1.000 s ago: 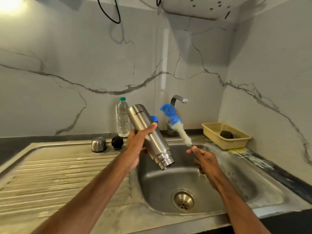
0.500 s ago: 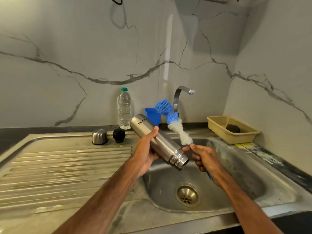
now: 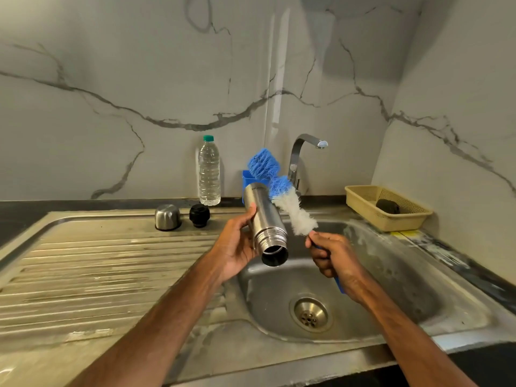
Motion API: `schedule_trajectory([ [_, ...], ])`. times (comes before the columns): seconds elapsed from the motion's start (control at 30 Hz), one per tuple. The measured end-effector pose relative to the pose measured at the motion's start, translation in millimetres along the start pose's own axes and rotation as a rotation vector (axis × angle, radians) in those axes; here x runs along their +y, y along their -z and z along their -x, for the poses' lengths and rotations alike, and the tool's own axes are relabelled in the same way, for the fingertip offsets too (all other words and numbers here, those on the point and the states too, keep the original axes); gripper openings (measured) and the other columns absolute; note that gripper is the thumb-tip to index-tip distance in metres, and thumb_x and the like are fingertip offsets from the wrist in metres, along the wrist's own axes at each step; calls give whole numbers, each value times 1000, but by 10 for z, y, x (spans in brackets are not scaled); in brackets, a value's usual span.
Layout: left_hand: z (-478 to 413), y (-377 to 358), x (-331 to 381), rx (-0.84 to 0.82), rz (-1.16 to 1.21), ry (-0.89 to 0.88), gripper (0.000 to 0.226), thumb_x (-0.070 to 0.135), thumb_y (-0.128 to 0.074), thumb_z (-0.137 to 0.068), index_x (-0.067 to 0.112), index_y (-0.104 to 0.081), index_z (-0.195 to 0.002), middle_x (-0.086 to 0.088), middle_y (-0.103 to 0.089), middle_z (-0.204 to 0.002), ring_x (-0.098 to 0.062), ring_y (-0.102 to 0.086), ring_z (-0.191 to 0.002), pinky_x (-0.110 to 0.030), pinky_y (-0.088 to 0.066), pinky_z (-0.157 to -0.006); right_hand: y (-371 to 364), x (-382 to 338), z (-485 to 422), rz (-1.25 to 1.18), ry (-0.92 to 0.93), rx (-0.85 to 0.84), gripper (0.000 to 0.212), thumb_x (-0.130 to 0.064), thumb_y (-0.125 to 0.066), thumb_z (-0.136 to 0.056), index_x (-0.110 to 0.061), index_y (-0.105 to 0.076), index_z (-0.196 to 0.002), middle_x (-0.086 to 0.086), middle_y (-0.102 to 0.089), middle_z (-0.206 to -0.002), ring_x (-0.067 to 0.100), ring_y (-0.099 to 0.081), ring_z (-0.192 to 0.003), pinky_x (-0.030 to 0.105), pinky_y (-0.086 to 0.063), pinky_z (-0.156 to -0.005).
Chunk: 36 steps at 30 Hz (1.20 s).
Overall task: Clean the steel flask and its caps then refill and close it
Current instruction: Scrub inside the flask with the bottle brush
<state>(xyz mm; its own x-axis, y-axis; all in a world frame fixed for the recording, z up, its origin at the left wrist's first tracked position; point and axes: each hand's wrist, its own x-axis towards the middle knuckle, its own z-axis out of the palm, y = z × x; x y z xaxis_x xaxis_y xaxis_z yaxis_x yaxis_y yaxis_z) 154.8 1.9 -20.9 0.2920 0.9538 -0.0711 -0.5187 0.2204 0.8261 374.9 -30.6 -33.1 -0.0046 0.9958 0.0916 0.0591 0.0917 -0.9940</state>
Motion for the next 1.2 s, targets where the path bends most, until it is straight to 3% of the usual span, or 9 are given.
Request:
schedule_trajectory([
  [0.07,-6,18,13,8,4,-4,64,38,-73,-84,0,-51,-132,-19,-71,-108,-30,-71,-89,-46,-54,-94,-11,1,-2,0,4,7,33,-29,-50,-103,-13,-67,-81,-4,-32,-57,8,-24,-47,21,-15,-42],
  [0.2,5,8,33,29,-25,-72,61,25,-74,-81,-2,-52,-131,-15,-71,-103,-26,-72,-88,-36,-61,-67,-6,-9,-5,-48,2,57,40,-40,-53,-100,-7,-75,-95,-6,-32,-57,7,-24,-47,22,-17,-43],
  [0.33,4,37,49,-4,9,-138,46,8,-71,-77,1,-57,-120,-14,-76,-106,-31,-69,-109,-45,-63,-77,10,-56,53,-25,37,109,44,-56,-67,-83,-16,-80,-96,-8,-34,-54,8,-25,-47,22,-23,-42],
  [0.5,-19,128,90,12,18,-144,58,22,-73,-80,2,-54,-131,-17,-74,-113,-33,-70,-110,-46,-62,-80,2,-68,61,-18,43,74,49,-53,-53,-97,-14,-80,-89,-5,-29,-56,10,-21,-48,25,-17,-45],
  [0.7,-57,229,141,60,6,-108,51,37,-68,-91,5,-55,-129,-7,-75,-93,-22,-74,-84,-36,-62,-68,-70,-72,88,95,106,-91,52,-51,-50,-98,-11,-57,-65,-3,-27,-51,10,-18,-43,20,-13,-42],
  [0.9,-26,280,227,126,53,-75,60,36,-76,-86,4,-56,-133,-21,-67,-120,-32,-65,-103,-53,-50,-103,-166,49,159,366,435,-159,64,-53,-47,-98,-10,-33,-52,1,-27,-50,14,-23,-45,24,-22,-47],
  [1.03,-21,350,203,93,-31,-61,48,25,-72,-88,6,-58,-129,-19,-62,-126,-28,-63,-99,-42,-56,-86,-62,43,105,567,513,-160,70,-56,-43,-99,-2,-40,-53,-2,-31,-49,16,-28,-45,31,-25,-47],
  [1.13,-27,345,189,74,-61,-38,65,31,-80,-79,6,-54,-133,-17,-67,-120,-31,-67,-100,-49,-54,-98,52,89,6,571,444,-100,80,-71,-42,-93,-2,-37,-52,-2,-31,-48,15,-28,-45,29,-24,-49],
  [1.2,-53,366,198,103,-65,-51,59,29,-76,-81,6,-55,-131,-15,-68,-112,-28,-71,-90,-43,-61,-83,76,139,-1,582,426,-106,79,-71,-41,-92,-4,-35,-51,-1,-30,-47,15,-26,-44,27,-24,-48],
])
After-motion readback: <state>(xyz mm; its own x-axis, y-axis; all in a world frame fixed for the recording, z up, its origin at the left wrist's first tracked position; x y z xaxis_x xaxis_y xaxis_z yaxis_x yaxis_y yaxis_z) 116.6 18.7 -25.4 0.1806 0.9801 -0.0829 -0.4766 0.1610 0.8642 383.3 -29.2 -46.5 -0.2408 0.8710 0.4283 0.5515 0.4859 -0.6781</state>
